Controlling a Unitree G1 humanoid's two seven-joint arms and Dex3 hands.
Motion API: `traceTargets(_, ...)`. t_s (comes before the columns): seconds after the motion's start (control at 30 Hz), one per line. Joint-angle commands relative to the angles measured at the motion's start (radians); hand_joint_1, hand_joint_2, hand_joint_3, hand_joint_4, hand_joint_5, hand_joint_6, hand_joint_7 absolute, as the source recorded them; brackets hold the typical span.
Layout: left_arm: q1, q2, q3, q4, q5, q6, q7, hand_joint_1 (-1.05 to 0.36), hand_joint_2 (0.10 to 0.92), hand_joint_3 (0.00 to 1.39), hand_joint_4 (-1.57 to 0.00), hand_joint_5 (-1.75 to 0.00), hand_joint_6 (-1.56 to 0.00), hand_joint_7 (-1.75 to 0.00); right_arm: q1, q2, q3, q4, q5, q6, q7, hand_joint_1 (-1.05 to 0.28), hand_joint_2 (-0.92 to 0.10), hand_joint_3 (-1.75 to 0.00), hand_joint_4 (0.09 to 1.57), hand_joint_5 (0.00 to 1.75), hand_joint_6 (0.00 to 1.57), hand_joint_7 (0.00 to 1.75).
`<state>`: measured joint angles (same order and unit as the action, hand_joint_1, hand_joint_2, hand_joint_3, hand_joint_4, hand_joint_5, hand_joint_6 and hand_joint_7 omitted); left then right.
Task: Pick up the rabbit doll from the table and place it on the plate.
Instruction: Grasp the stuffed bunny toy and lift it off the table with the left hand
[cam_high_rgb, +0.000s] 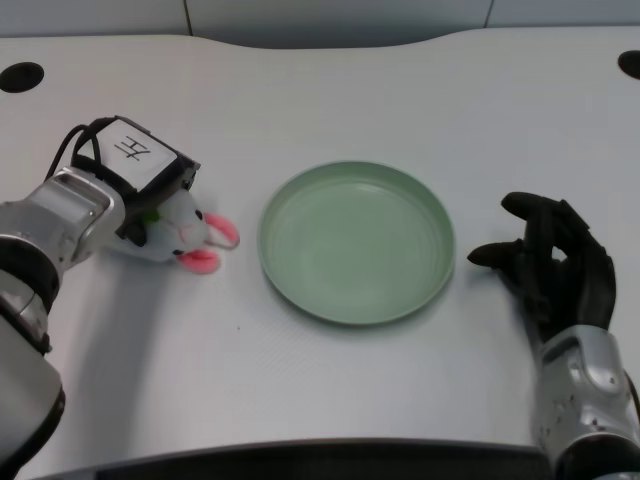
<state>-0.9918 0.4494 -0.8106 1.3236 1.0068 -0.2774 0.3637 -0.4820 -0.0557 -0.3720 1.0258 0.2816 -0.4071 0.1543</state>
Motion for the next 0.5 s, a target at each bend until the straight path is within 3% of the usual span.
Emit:
traceTargets(0.03,0.001,0.022,-0.023,0.007,0.023,-0.026,0.037,-0.37,0.751,0.0,-0.94,-1.74,-0.97,-0.57,0.009,0.004,0.001,-0.012,0.006,0.006,-0.003,-0.43,-0.92,-0.44,0.82,1.32,0.74,1.06)
traceTargets(0.13,-0.006,0.026,-0.021,0.005,0.021,-0.049,0.049,-0.36,0.763,0.01,-0.97,-1.75,-1.03,-0.44,0.011,0.006,0.0,-0.014,0.008,0.006,0.001,-0.42,-0.92,-0.45,0.8,1.32,0.73,1.05)
traceTargets(0.3,-0.016,0.03,0.038,-0.002,-0.041,-0.084,0.012,-0.3,0.77,0.0,-0.95,-1.75,-1.04,-0.5,0.006,0.005,0.001,0.002,0.003,-0.01,0.0,-0.42,-0.92,-0.46,0.8,1.33,0.73,1.05)
traceTargets(0.33,-0.018,0.031,0.065,-0.006,-0.069,-0.093,-0.004,-0.28,0.774,0.0,-0.93,-1.75,-0.93,-0.84,0.002,0.003,0.001,0.007,0.002,-0.006,-0.003,-0.42,-0.92,-0.46,0.8,1.33,0.73,1.05)
traceTargets(0.37,-0.019,0.031,0.103,-0.013,-0.11,-0.103,-0.022,-0.23,0.79,0.01,-0.93,-1.75,-0.79,-1.34,-0.001,0.003,-0.002,0.009,0.007,0.003,-0.003,-0.43,-0.92,-0.45,0.81,1.33,0.73,1.05)
traceTargets(0.43,-0.019,0.032,0.162,-0.027,-0.17,-0.112,-0.04,-0.2,0.844,0.04,-0.91,-1.75,-0.71,-1.64,-0.006,0.003,-0.001,0.008,0.006,0.015,-0.009,-0.42,-0.92,-0.45,0.81,1.34,0.73,1.06)
traceTargets(0.5,-0.018,0.028,0.225,-0.047,-0.236,-0.106,-0.063,-0.19,0.853,0.04,-0.9,-1.75,-0.63,-1.72,-0.008,0.003,0.002,0.008,0.002,0.015,-0.016,-0.42,-0.92,-0.45,0.81,1.35,0.74,1.07)
